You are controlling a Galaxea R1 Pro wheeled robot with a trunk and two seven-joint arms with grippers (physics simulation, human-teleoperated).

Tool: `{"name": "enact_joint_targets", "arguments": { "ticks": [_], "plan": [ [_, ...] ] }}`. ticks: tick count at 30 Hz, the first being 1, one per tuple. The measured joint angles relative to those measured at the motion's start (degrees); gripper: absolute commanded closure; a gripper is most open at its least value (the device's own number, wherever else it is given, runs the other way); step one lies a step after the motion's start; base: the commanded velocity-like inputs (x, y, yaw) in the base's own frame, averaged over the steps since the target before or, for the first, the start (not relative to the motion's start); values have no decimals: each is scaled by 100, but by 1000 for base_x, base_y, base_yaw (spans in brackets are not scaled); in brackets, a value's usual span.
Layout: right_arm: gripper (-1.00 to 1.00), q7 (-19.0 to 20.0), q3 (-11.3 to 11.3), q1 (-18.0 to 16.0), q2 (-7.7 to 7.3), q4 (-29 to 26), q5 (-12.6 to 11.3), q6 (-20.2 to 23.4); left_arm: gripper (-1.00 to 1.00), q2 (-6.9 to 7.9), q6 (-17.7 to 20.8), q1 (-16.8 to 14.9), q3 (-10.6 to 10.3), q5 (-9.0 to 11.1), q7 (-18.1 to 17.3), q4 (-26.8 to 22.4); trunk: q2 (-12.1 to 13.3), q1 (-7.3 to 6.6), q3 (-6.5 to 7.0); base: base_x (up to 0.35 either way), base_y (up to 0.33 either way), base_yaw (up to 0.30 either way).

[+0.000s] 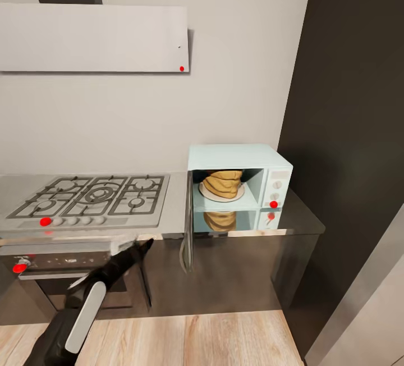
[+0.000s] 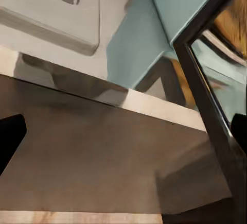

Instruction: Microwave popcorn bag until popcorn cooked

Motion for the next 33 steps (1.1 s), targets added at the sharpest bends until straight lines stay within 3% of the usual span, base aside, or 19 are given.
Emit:
{"name": "enact_joint_targets", "arguments": {
  "ticks": [2, 10, 14, 33],
  "plan": [
    [-100, -37, 10, 1, -4, -2, 13, -25, -100, 53, 13, -10, 2, -29, -600, -86, 0, 0, 0, 0, 0, 0],
    [-100, -235, 11, 2, 41, -3, 10, -41, -100, 60, 17, -11, -13, -52, -693, -106, 0, 0, 0, 0, 0, -1],
    [-100, -244, 3, 1, 79, -4, 1, -37, -100, 31, -3, -12, -167, -72, -1032, -122, 0, 0, 10, 0, 0, -130],
    [-100, -244, 4, 2, 83, -4, 9, -48, -100, -2, -14, -12, -203, -133, -1074, -261, 0, 0, 114, 0, 0, -183]
  ]
}}
